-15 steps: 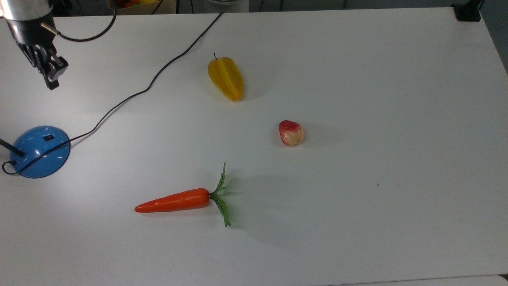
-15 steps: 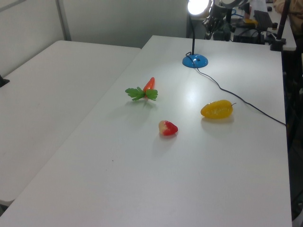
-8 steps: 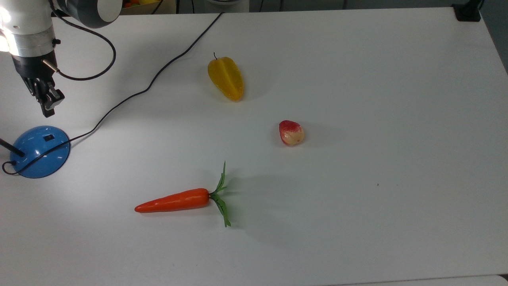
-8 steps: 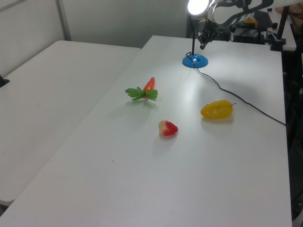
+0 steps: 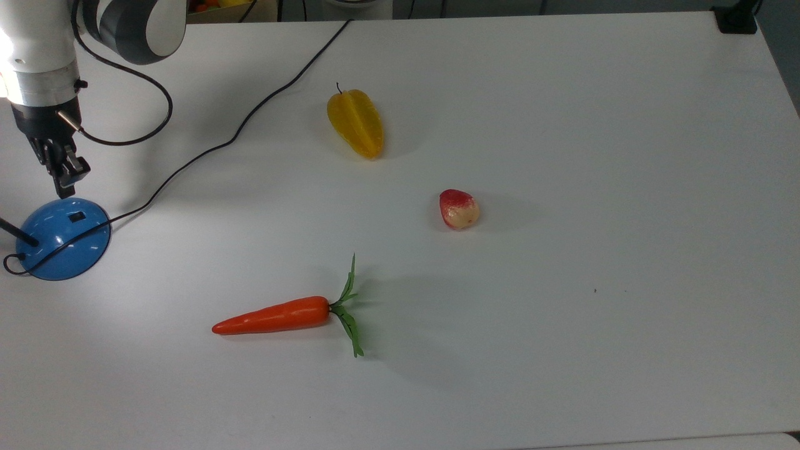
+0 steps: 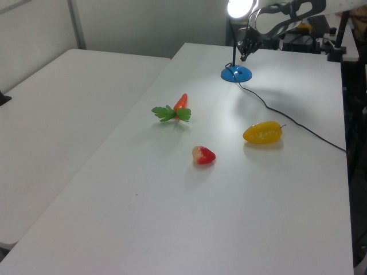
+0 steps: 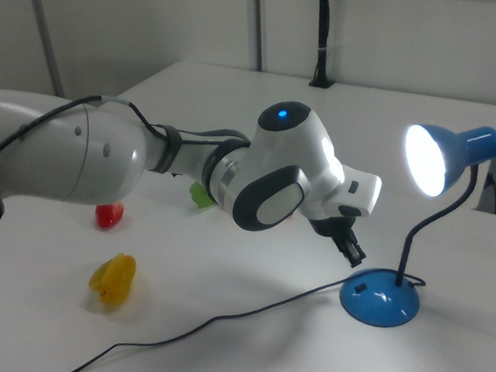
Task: Turn off lamp
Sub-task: 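Move the gripper over the blue lamp base toward its switch, then lower the gripper and press down on the lamp base switch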
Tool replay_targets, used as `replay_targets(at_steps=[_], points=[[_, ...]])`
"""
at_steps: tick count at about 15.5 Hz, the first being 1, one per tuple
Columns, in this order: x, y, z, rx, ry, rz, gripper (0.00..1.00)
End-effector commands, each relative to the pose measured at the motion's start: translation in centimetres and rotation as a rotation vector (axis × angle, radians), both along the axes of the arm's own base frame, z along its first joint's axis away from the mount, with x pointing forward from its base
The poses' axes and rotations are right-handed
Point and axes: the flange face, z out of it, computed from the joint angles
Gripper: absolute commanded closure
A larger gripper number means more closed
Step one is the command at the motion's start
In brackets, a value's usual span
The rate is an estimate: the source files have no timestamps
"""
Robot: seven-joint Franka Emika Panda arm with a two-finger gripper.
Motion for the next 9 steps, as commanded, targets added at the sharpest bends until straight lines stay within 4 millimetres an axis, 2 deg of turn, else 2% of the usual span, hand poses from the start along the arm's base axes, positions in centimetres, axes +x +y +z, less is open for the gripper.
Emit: replay_targets(at_steps=[1, 6, 9], points=[[0.6, -0.3, -0.6, -0.006, -0.026, -0.022, 1.00], [0.8, -0.2, -2.0, -0.003, -0.008, -0.018, 1.00], [0.9, -0.3, -2.0, -0.011, -0.024, -0.020, 1.00]])
